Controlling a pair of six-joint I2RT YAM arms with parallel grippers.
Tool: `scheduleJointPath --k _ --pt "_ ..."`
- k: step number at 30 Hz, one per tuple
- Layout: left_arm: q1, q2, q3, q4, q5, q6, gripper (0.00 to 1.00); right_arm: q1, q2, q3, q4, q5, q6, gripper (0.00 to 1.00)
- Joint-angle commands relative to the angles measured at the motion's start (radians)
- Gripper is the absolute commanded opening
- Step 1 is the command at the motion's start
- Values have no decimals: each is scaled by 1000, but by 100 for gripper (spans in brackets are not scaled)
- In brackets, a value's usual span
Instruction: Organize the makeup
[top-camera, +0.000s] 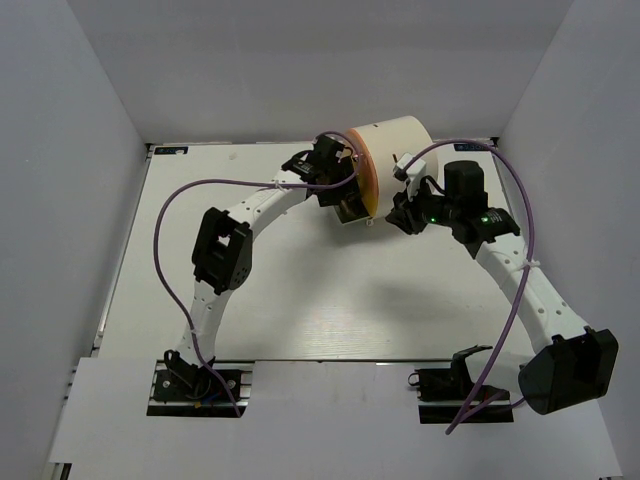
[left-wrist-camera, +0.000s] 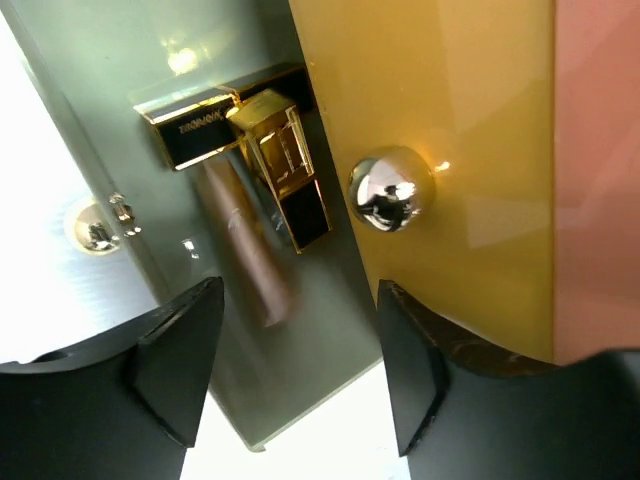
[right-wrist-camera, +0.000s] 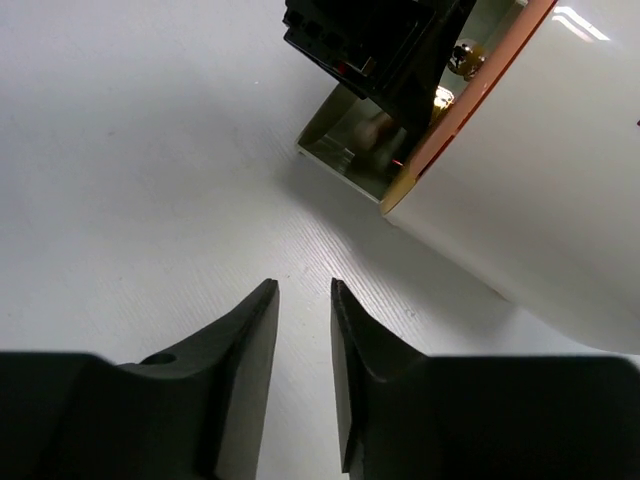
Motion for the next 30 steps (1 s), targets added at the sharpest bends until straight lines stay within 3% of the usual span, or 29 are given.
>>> scheduleJointPath --k 1,6,9,11,15,17,19,22,23,27,30 --pt "0 -91 8 16 15 9 75 -6 0 9 33 -11 3 37" --pt "0 -178 2 17 -60 8 75 -15 -2 26 61 27 41 39" --pt "9 -291 -55 33 -108 11 68 -45 23 60 94 79 122 47" --pt "19 -368 -170 88 -118 11 56 -58 64 125 95 61 150 51" --pt "68 -581 -434 215 -100 -15 40 -107 154 267 71 29 246 78" --pt "115 -667 -576 250 -77 -62 28 -130 214 340 71 49 294 85" --pt "175 -706 -668 299 21 -125 23 -161 281 392 75 59 355 89" --pt "224 -718 -840 448 165 -193 27 -220 414 550 25 20 418 89" --pt "252 -706 -897 486 196 -239 37 -228 444 622 5 3 428 89" --pt "290 -629 -952 704 321 -310 62 -270 555 716 8 -10 437 89" --pt "312 -534 -937 804 404 -348 70 -308 611 761 16 -25 449 89"
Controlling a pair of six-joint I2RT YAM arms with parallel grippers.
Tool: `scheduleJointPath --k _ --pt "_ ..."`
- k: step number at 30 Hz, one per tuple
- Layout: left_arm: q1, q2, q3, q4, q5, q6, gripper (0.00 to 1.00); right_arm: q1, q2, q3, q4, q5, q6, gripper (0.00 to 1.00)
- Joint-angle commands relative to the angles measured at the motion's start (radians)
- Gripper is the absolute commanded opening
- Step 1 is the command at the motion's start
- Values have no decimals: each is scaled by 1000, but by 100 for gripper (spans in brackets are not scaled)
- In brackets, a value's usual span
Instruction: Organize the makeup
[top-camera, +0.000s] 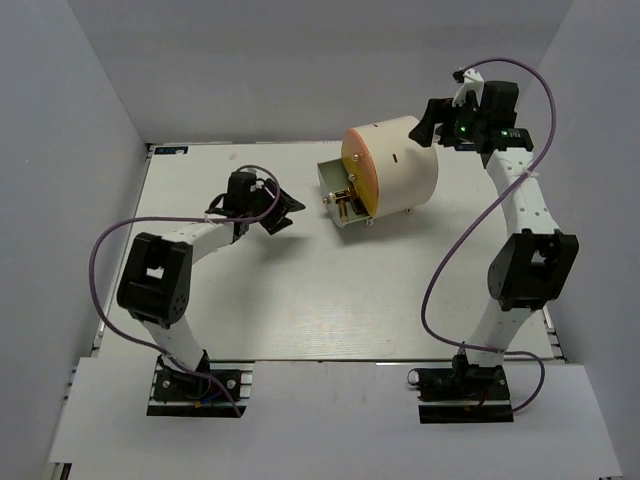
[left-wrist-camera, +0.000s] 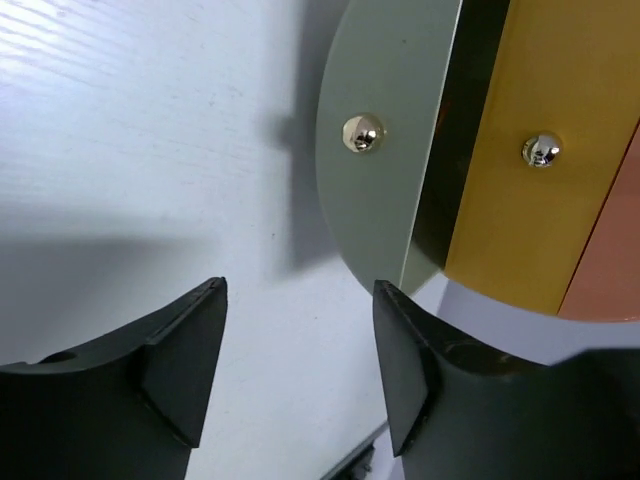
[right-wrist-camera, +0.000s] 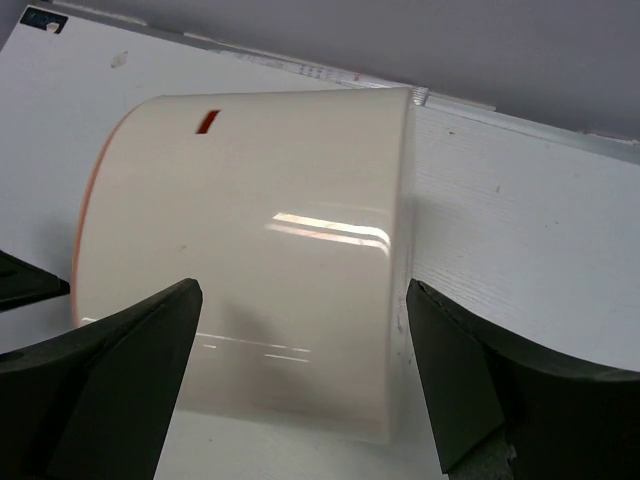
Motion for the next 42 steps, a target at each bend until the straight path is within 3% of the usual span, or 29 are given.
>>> scheduleJointPath --k 1,7,14,24,42 --pt "12 35 23 236 174 -93 71 -24 43 76 6 -62 53 89" --pt "23 213 60 473 275 -207 75 -107 119 43 95 -226 129 87" --pt "23 381 155 552 318 -265 71 -139 180 30 186 -366 191 70" --pt "1 535 322 552 341 -307 56 -139 188 4 193 -418 180 50" --pt "-68 773 715 391 367 -310 44 -124 191 -25 140 -453 157 40"
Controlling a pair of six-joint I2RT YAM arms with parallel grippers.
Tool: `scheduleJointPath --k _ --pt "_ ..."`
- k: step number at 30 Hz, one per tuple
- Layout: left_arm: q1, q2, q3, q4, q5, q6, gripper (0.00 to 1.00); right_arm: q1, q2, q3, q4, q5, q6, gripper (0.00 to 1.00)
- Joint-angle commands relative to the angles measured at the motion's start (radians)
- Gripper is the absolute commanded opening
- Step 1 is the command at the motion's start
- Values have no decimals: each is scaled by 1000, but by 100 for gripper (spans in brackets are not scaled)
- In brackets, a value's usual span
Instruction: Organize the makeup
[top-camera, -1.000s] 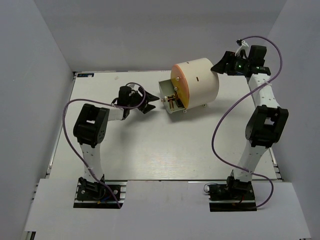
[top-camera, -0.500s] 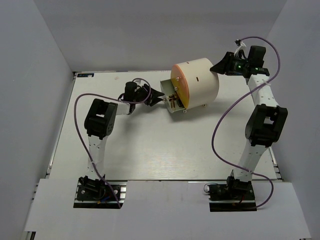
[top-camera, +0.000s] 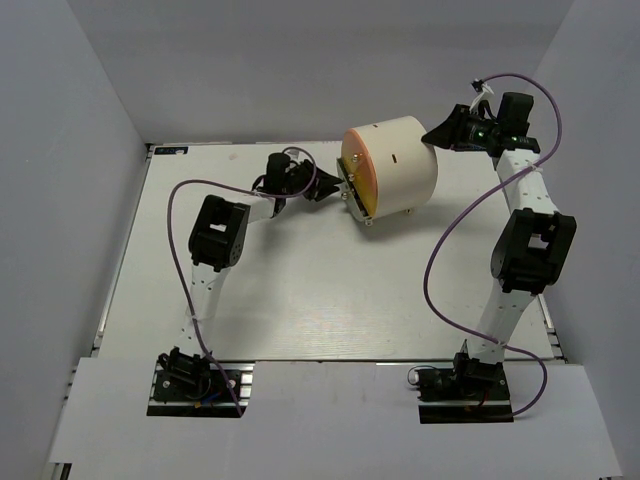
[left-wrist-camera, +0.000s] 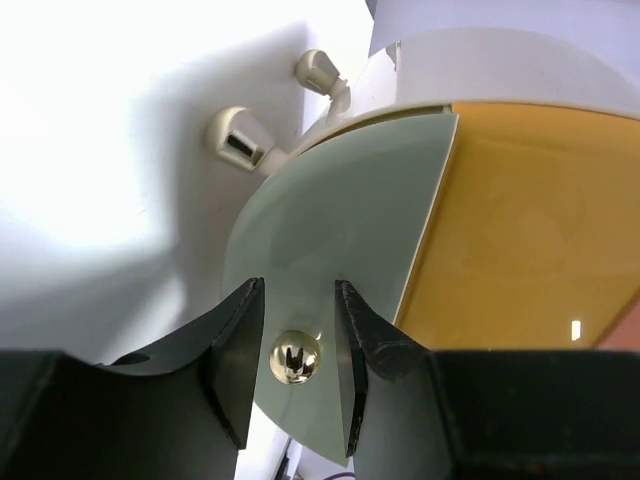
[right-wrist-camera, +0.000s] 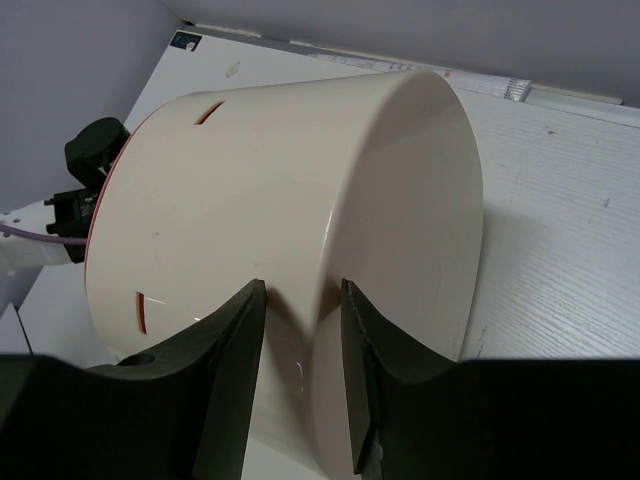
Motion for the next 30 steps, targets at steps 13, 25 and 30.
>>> scheduleJointPath --k 13,25,30 --pt "-53 30 131 -73 -7 -3 52 13 -21 -29 -36 20 -11 66" --pt "97 -314 -190 -66 -35 59 88 -85 -108 6 -55 84 -63 89" --pt "130 -481 -198 -296 -41 315 92 -102 -201 11 -189 158 -233 89"
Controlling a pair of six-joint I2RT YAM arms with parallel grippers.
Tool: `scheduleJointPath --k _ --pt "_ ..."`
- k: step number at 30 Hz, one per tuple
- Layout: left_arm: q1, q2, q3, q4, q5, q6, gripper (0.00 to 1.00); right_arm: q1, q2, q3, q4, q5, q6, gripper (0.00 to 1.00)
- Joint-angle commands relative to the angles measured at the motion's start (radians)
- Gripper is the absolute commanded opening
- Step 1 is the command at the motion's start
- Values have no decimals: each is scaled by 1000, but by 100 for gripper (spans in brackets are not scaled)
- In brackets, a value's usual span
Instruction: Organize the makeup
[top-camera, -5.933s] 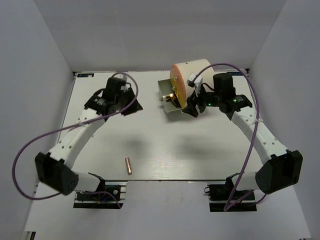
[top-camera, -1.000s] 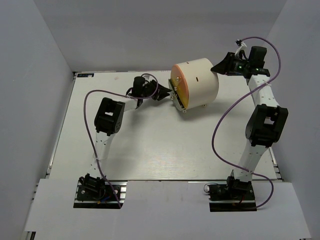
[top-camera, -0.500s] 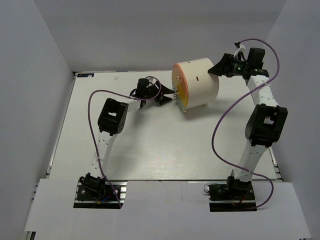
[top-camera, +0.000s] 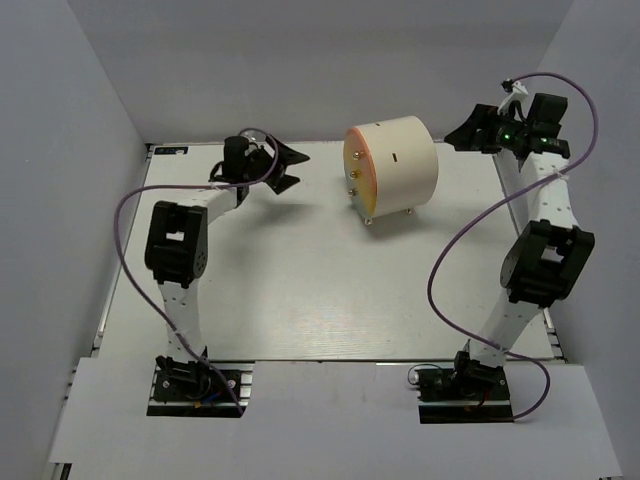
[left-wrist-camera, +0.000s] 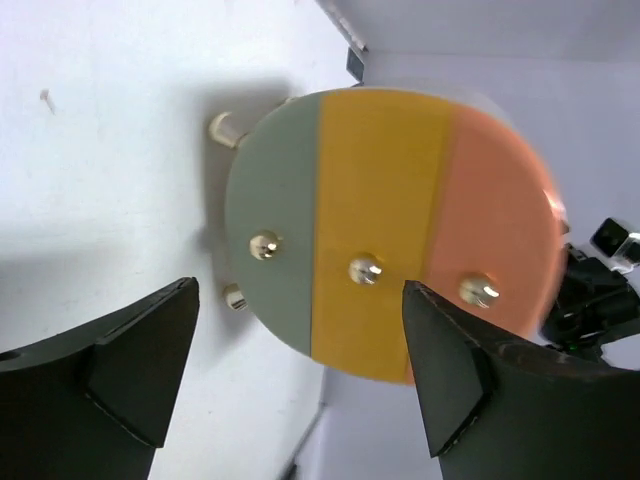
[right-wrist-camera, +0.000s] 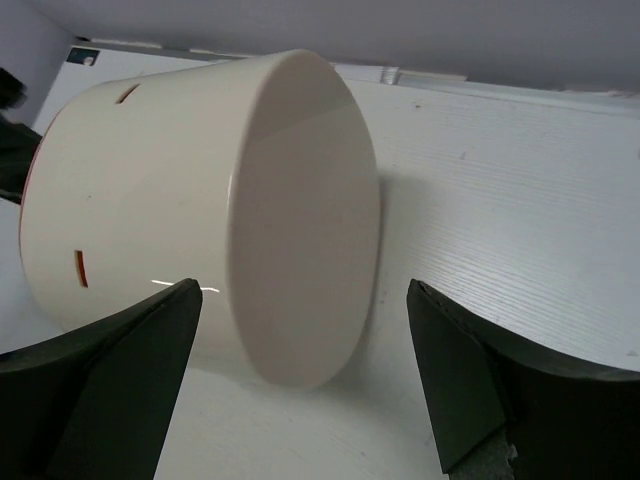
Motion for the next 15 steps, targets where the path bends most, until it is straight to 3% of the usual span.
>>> scheduleJointPath --k 1,6,11,15 --pt "3 -185 7 -218 -10 230 94 -1 -136 22 -104 61 -169 89" --pt "-24 -435 -88 -411 34 560 98 6 -279 -72 -243 154 -237 89" --pt "-24 -736 -315 -441 1 664 98 3 -448 -295 -244 135 -272 89" --pt "-24 -1013 -491 -409 -72 683 98 6 -653 -472 -98 107 -212 89"
